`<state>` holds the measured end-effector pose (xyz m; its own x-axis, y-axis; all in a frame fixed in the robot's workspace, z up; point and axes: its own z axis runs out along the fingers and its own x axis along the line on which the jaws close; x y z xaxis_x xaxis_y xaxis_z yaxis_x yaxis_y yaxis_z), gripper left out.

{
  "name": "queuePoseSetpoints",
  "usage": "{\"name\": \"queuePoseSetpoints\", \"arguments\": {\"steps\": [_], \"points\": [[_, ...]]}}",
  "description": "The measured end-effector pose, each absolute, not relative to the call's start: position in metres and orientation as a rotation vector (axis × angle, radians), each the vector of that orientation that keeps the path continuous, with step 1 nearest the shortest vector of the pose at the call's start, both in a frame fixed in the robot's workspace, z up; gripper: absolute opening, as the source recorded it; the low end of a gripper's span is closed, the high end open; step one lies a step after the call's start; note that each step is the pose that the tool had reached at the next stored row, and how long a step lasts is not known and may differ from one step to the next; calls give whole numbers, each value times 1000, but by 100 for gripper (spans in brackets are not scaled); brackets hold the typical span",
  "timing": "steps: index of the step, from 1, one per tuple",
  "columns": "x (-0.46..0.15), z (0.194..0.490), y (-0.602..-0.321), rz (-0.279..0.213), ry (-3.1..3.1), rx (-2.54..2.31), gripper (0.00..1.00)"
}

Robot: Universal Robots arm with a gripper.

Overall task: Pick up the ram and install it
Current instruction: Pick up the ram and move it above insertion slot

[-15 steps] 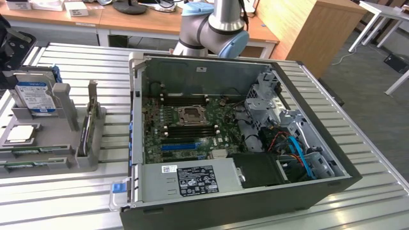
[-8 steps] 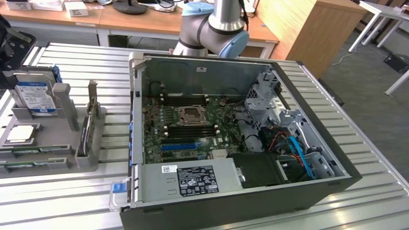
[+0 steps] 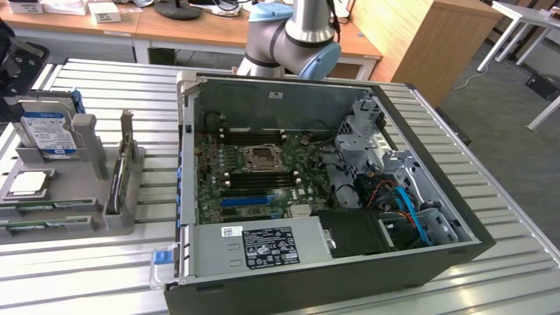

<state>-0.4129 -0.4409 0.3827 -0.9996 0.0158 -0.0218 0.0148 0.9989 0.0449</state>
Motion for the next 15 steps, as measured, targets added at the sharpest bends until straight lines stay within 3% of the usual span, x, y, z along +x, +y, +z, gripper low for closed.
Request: {"name": "queuePoseSetpoints", "arguments": {"steps": [15], "points": [[-413, 383, -441, 69, 3102, -373, 11]]}}
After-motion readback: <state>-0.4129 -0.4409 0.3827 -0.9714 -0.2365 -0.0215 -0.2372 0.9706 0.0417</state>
